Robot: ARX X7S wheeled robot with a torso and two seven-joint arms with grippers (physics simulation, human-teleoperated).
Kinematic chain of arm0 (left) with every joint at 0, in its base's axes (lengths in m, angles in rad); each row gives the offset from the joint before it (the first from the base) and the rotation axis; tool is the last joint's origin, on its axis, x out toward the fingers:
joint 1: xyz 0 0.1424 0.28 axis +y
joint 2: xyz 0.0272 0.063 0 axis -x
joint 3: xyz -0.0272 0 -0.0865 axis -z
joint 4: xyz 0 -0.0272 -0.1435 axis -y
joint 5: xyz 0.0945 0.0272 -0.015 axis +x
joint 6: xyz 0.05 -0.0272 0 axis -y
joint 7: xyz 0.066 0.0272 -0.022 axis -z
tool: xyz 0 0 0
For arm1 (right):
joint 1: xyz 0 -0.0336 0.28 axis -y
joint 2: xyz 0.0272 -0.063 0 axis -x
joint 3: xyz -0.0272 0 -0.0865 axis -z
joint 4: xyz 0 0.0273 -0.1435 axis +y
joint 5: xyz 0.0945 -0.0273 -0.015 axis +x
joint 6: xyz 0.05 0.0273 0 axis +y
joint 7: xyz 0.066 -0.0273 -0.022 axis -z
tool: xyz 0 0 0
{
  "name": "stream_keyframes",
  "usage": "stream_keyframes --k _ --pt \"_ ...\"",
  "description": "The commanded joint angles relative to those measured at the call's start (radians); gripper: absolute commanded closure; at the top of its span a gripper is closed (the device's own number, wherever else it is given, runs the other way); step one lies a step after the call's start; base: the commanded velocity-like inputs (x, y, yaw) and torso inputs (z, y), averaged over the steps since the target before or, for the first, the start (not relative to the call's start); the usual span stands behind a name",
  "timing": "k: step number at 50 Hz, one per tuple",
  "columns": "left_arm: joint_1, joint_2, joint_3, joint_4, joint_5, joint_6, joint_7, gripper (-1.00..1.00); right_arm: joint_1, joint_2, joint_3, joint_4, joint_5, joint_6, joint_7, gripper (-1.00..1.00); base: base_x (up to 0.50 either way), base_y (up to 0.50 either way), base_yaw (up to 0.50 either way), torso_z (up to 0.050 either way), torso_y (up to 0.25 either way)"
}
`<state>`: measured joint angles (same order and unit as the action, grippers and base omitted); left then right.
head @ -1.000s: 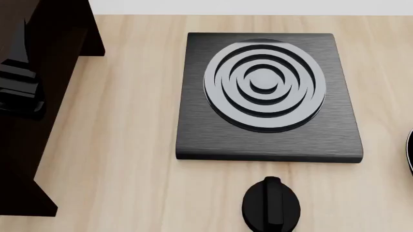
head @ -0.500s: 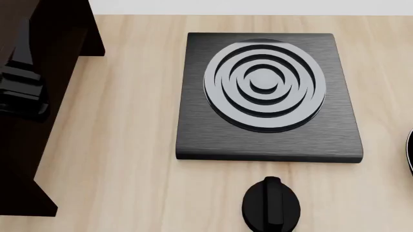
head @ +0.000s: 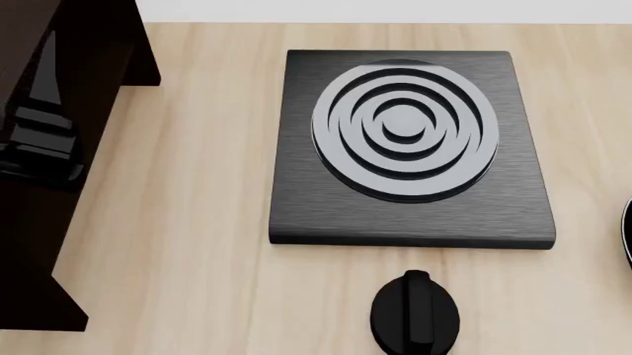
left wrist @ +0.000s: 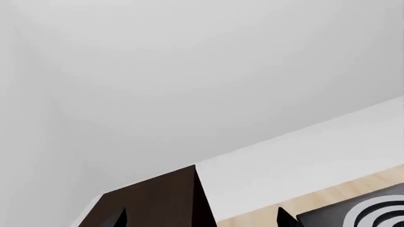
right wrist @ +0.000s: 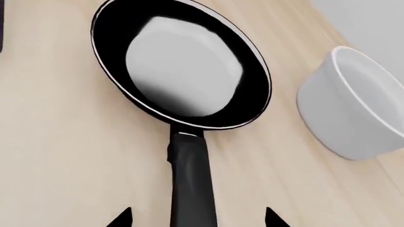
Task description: Put the frying pan under the cabinet shelf.
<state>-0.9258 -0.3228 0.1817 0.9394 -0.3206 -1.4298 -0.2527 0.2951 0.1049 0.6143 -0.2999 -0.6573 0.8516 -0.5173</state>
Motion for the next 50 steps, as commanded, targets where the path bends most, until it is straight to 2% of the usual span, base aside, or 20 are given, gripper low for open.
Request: stream_keyframes --k 1,27,28,38,50 --pt "0.003 -0.002 0.006 -0.001 -0.006 0.004 -0.008 -1.00 0.024 0.014 -0.019 0.085 0.023 -0.020 0.037 -1.00 0.00 0.00 0.00 0.000 0.000" --pt "-0.018 0.004 -0.002 0.019 -0.031 -0.030 -0.022 -1.00 0.048 0.050 -0.015 0.275 0.093 -0.071 0.111 -1.00 0.00 0.00 0.00 0.000 0.000" --pt "-0.019 0.004 -0.004 0.022 -0.032 -0.032 -0.022 -1.00 0.049 0.049 -0.018 0.283 0.095 -0.078 0.119 1.00 0.00 0.00 0.00 0.000 0.000" --pt "-0.027 0.007 -0.006 0.030 -0.044 -0.044 -0.030 -1.00 0.035 0.013 -0.087 0.114 0.059 0.018 0.057 1.00 0.00 0.00 0.00 0.000 0.000" --pt "-0.065 0.011 -0.060 0.086 -0.088 -0.127 -0.035 -1.00 0.026 0.032 -0.188 -0.158 -0.038 0.174 -0.051 1.00 0.00 0.00 0.00 0.000 0.000"
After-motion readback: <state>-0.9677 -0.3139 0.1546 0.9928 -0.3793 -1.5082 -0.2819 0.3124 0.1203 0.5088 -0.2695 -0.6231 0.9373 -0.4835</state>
